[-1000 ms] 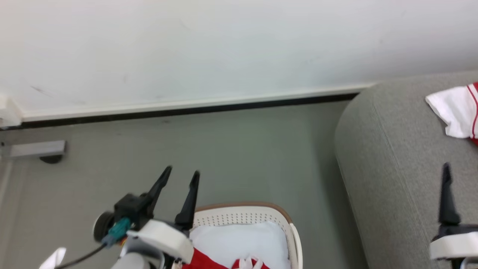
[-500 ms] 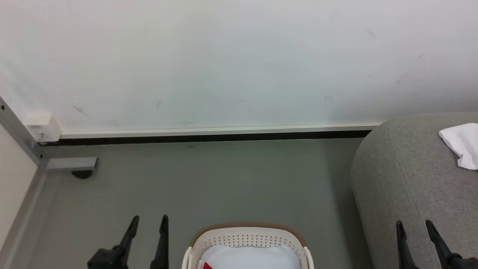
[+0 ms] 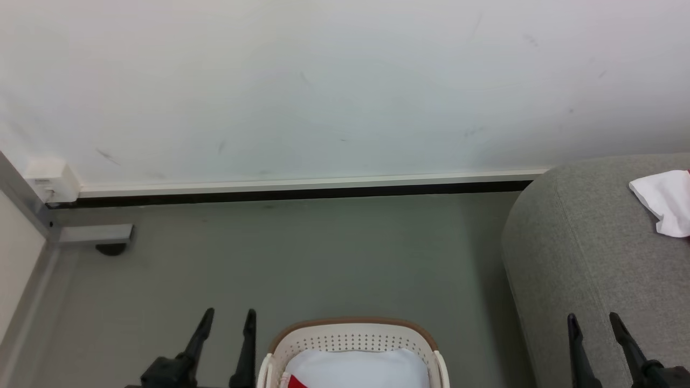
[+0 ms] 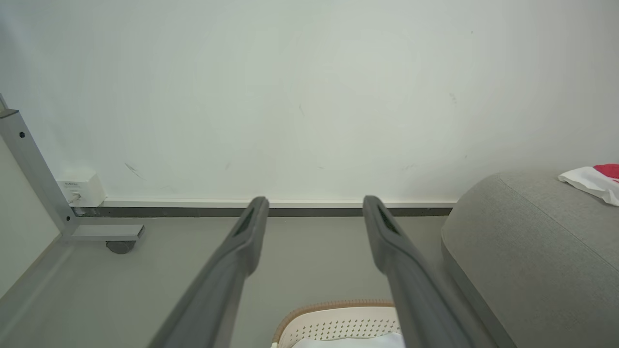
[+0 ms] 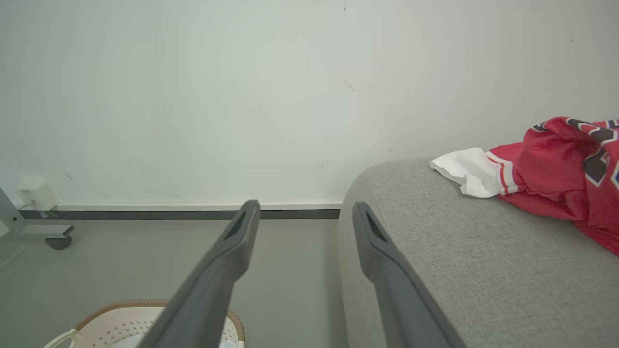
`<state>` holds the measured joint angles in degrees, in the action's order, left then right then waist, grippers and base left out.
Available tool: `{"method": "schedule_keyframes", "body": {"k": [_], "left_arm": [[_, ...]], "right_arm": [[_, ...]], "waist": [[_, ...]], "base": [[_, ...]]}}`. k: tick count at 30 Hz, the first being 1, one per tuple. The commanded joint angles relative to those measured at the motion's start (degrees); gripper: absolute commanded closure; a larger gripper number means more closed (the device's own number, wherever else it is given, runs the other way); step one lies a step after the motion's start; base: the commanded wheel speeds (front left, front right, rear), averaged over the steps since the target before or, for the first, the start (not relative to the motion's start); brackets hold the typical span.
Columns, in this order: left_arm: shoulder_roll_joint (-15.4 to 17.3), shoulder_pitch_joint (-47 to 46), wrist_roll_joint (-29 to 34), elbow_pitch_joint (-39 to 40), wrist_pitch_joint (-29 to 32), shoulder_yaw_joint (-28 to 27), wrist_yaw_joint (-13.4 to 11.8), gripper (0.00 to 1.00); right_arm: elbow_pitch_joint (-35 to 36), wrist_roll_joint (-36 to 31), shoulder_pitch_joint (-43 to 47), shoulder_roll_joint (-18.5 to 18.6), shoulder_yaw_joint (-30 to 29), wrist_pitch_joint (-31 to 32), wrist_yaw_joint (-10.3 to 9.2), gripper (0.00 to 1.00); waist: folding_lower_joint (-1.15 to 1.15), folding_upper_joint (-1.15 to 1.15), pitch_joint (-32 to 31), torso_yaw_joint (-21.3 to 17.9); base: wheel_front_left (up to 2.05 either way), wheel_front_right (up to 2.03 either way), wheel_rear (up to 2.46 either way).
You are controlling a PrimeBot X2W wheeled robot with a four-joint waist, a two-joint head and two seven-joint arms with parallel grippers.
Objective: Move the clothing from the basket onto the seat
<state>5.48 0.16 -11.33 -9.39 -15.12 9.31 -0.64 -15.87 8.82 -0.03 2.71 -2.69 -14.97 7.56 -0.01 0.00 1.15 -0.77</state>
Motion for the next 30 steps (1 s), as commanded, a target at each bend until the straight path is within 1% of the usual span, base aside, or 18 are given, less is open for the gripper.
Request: {"method": "schedule_keyframes", "body": {"k": [1, 4, 7, 11, 16, 19, 23, 30], "left_arm": [[-0.32, -1.19, 1.19, -0.86, -0.04, 0.34, 0.75, 0.0], [-0.41, -3.68, 2.72, -2.95, -0.04, 2.03, 2.36, 0.0], [-0.35, -7.04, 4.03, -6.74, 0.33, 4.56, 3.75, 0.0], [-0.15, -12.03, 6.13, -12.46, 4.17, 8.56, 5.57, 0.0], [-0.49, -16.58, 6.37, -20.01, 10.51, 12.96, 7.1, 0.0], [-0.65, -18.64, 7.05, -24.81, 14.39, 16.0, 7.57, 0.0], [-1.15, -21.64, 6.28, -30.72, 18.74, 18.94, 7.9, 0.0], [-1.18, -27.27, 7.36, -39.64, 22.36, 25.65, 8.13, 0.0]], "right_arm": [[0.51, 0.36, -0.97, 0.17, -0.66, -0.13, -0.14, 0.0], [1.28, 0.49, -1.93, 0.14, -1.84, -0.13, -0.14, 0.0], [2.04, 0.42, -3.08, 0.15, -2.52, -0.13, -0.14, 0.0], [2.98, 0.35, -4.85, 0.17, -2.77, -0.13, -0.14, 0.0], [4.22, 1.01, -7.06, 0.15, -3.11, -0.13, -0.14, 0.0], [4.84, 1.39, -7.95, 0.14, -3.24, -0.13, -0.14, 0.0], [6.1, 2.21, -9.57, 0.13, -3.03, -0.14, -0.14, 0.0], [8.69, 4.04, -13.69, 0.12, -1.21, -0.14, -0.14, 0.0]], "waist": [[0.01, 0.0, 0.54, -0.85], [0.01, 0.0, 1.63, -2.0], [0.01, 0.0, 2.82, -3.41], [0.01, 0.0, 4.79, -5.63], [0.01, 0.0, 8.64, -8.43], [0.01, 0.0, 10.84, -9.57], [0.01, 0.0, 14.61, -10.85], [0.01, 0.0, 23.48, -12.87]], "base": [[0.0, 0.0, 0.0], [0.0, 0.0, 0.0], [0.0, 0.0, 0.0], [0.0, 0.0, 0.0], [0.0, 0.0, 0.0], [0.0, 0.0, 0.0], [0.0, 0.0, 0.0], [0.0, 0.0, 0.0]]}}
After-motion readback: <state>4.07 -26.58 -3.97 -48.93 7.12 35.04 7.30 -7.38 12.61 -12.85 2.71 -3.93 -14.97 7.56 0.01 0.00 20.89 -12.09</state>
